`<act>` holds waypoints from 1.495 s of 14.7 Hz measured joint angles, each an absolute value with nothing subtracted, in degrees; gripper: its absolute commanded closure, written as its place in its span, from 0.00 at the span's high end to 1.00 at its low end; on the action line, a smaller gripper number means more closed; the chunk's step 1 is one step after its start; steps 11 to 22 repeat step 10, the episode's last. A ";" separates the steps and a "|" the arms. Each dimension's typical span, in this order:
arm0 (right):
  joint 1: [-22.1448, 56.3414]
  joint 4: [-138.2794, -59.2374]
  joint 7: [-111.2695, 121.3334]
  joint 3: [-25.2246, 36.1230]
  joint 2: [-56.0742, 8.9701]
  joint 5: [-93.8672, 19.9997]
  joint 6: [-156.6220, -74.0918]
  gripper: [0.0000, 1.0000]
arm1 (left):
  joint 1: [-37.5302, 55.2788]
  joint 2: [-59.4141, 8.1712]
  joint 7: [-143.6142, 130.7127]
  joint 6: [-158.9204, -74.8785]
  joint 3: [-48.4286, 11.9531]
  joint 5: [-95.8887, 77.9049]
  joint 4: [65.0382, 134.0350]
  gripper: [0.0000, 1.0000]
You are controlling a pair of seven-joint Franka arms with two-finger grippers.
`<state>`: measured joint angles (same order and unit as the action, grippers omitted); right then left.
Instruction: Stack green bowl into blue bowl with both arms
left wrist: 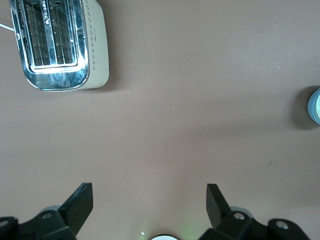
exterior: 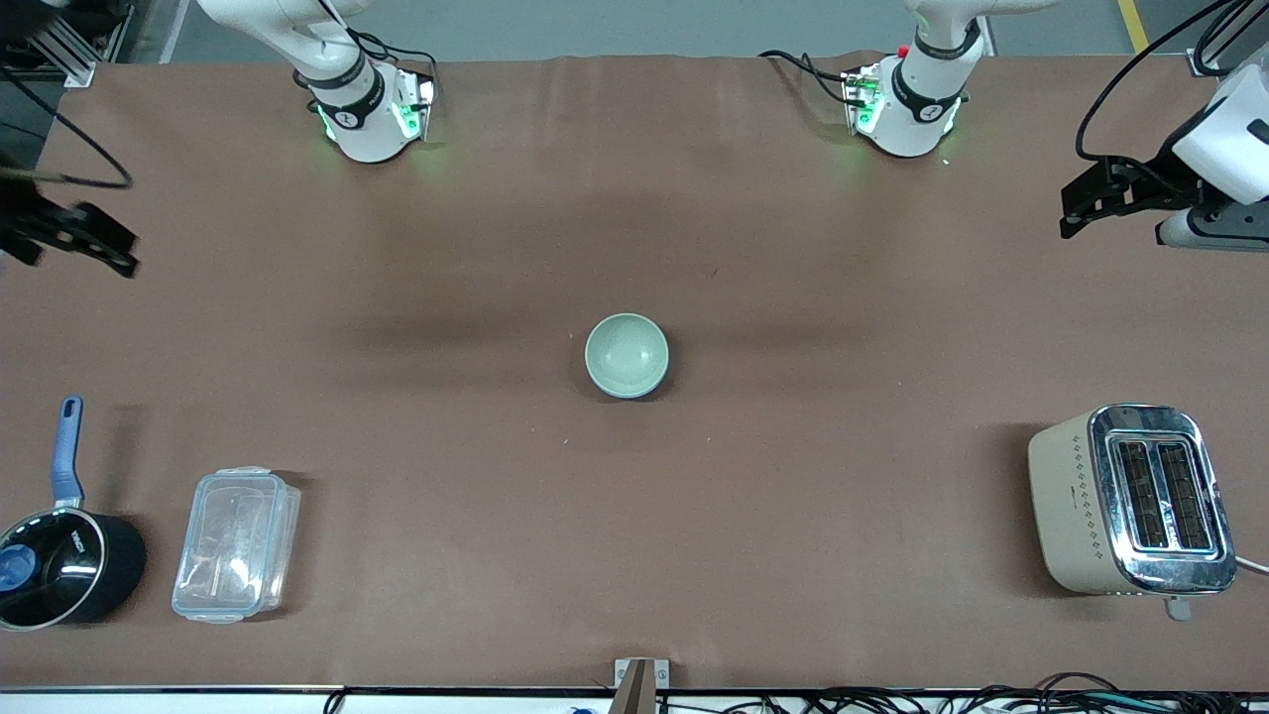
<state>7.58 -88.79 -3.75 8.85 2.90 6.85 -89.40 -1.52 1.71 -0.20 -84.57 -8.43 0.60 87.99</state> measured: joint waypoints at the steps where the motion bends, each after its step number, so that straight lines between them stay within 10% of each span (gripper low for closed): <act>1: 7.55 -87.29 -3.16 9.22 2.89 6.53 -89.03 1.00 | -1.53 1.70 -0.20 -84.57 -8.51 0.60 87.89 1.00; 22: 6.00 -85.59 -2.93 8.76 2.04 1.54 -88.54 1.00 | -1.88 1.65 -0.20 -84.56 -8.51 0.74 87.03 1.00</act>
